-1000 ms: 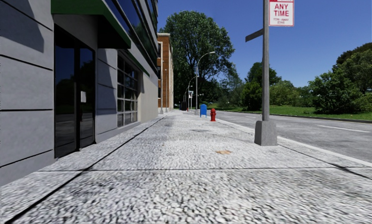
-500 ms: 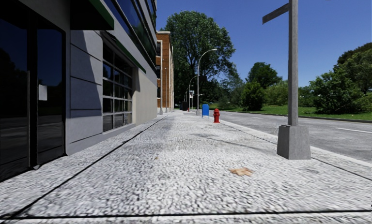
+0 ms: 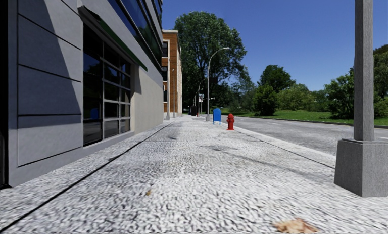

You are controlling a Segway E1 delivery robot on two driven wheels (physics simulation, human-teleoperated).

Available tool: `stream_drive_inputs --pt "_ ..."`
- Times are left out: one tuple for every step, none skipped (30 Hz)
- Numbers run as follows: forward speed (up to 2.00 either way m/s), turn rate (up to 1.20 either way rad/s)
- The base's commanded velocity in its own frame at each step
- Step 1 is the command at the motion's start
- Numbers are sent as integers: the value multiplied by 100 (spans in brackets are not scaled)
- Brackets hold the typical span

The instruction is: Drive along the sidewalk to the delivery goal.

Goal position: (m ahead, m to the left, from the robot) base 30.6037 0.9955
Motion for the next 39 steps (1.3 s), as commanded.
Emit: stream_drive_inputs --pt "200 0" --pt "200 0" --pt "200 0" --pt "200 0" --pt "200 0" --pt "200 3" --pt "200 3" --pt "200 8" --pt "200 11" --pt "200 12" --pt "200 12" --pt "200 13" --pt "200 13" --pt "200 13" --pt "200 13" --pt "200 13" --pt "200 13" --pt "200 13" --pt "200 13" --pt "200 14" --pt "200 14" --pt "200 14" --pt "200 18" --pt "200 20" --pt "200 20" --pt "200 20" --pt "200 0" --pt "200 0" --pt "200 0" --pt "200 0" --pt "200 0" --pt "200 0" --pt "200 0" --pt "200 0" --pt "200 0" --pt "200 0" --pt "200 0" --pt "200 0" --pt "200 0"
